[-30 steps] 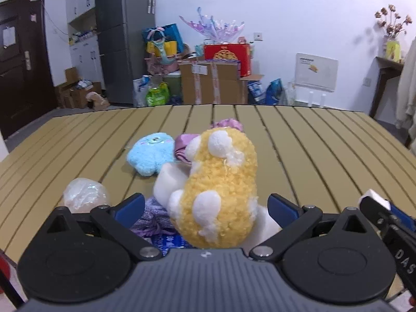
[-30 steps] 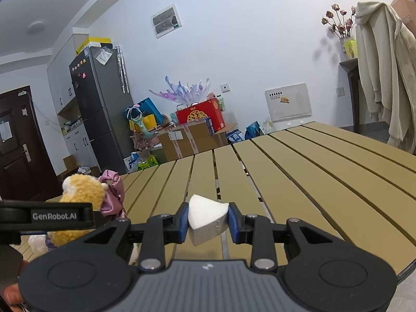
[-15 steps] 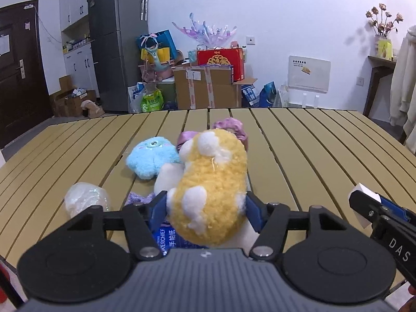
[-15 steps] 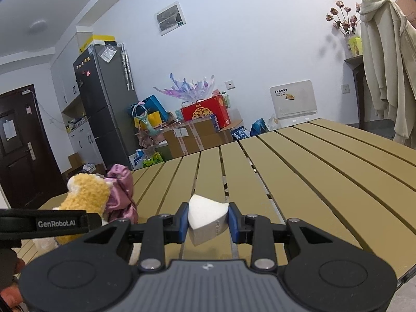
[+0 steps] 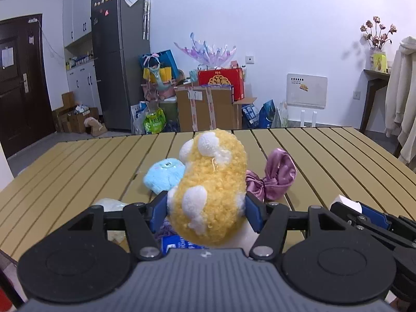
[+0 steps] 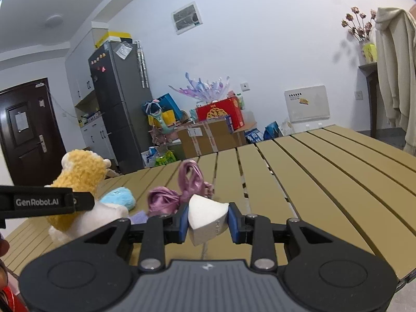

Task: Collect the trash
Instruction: 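Carry the plush toy and foam wedge off the table toward the black bin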

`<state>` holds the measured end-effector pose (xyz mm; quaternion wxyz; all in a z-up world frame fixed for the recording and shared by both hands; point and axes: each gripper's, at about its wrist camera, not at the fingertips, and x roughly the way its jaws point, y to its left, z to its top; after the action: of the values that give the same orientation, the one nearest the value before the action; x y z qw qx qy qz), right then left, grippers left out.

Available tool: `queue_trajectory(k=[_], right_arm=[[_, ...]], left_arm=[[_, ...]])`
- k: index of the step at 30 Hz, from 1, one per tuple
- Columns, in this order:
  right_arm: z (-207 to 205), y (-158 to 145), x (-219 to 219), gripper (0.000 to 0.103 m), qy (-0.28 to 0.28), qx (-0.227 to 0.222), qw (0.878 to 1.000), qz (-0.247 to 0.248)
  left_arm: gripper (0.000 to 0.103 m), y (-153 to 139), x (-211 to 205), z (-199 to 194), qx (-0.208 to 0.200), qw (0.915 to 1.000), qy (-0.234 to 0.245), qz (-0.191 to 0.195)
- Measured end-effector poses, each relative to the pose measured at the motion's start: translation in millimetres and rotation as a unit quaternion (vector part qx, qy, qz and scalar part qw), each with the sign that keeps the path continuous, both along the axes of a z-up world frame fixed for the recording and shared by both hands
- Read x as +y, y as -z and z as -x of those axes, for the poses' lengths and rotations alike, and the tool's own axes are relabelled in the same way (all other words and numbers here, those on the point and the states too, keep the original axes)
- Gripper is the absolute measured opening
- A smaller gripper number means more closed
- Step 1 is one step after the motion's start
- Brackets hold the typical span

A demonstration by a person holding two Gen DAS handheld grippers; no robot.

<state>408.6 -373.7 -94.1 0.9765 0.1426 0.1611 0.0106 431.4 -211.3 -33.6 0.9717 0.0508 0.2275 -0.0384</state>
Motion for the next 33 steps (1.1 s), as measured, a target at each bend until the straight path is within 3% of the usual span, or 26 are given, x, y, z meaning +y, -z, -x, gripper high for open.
queue_trajectory(k=[9, 19, 33], right_arm=[[29, -15, 17, 0.03, -0.017, -0.012, 1.0, 0.015], [90, -34, 38, 0.03, -0.038, -0.031, 0.998, 0.037], [168, -20, 74, 0.03, -0.074, -0.003, 0.995, 0.069]], left_arm=[[0.062, -17, 16, 33, -0.008, 1.0, 0.0, 0.0], [0.062, -29, 38, 83, -0.019, 0.9997, 0.003, -0.013], [0.062, -17, 90, 149, -0.001, 0.9999, -0.001, -0.015]])
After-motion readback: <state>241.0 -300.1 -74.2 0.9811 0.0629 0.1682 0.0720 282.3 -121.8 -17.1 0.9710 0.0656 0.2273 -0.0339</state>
